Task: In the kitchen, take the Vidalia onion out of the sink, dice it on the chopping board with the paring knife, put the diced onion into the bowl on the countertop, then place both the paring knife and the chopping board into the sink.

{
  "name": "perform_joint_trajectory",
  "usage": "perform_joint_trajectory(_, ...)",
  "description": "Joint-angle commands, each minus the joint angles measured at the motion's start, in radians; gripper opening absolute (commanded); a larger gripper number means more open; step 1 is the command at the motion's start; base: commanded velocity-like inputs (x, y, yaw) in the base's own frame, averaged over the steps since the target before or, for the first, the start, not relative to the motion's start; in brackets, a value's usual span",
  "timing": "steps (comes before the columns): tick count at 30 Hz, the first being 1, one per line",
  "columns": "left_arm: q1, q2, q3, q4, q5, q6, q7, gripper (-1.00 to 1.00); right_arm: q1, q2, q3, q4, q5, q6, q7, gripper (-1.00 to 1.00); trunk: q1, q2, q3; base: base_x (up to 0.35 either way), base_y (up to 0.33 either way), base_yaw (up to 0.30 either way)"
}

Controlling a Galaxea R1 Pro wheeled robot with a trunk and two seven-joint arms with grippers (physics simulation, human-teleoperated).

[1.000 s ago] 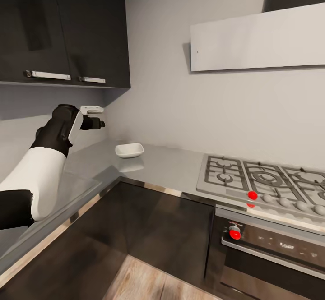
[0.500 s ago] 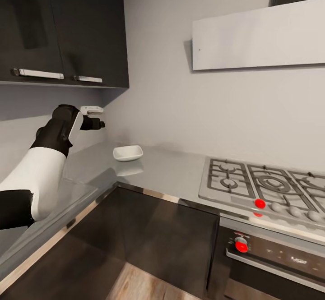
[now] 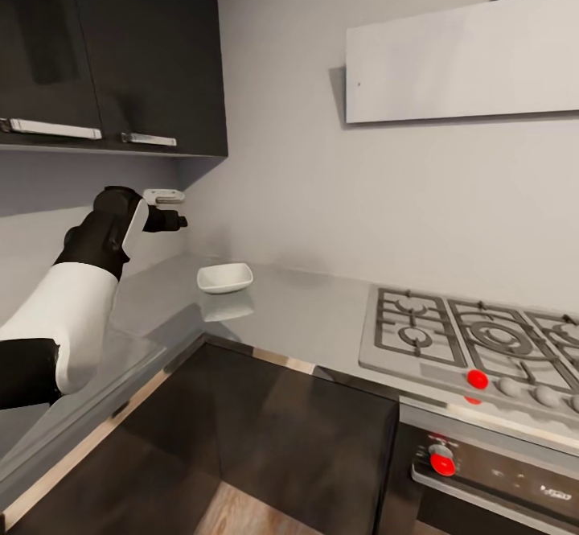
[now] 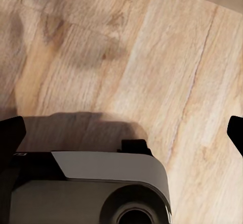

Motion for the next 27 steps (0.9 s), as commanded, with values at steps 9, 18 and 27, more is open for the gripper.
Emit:
perform_joint_trajectory(9, -0.001, 0.001, -0.003, 0.000, 0.001, 0.004, 0.002, 1.00, -0.001, -0.001, 0.001, 0.000, 0.001, -0.003, -0.003, 1.00, 0.000, -0.001, -0.001, 0.016, 0.000, 0.000)
perform_joint_trajectory(18, 0.000, 0.000, -0.003, -0.004, 0.000, 0.004, 0.002, 1.00, 0.000, -0.004, 0.000, -0.001, 0.003, -0.003, -0.003, 1.00, 0.000, -0.001, -0.001, 0.000, 0.000, 0.000)
perform_joint_trajectory(27, 0.000, -0.003, -0.003, -0.006, 0.001, 0.004, 0.003, 1.00, 0.000, -0.005, -0.001, -0.002, 0.003, -0.003, -0.003, 1.00, -0.004, 0.006, 0.002, 0.000, 0.000, 0.000)
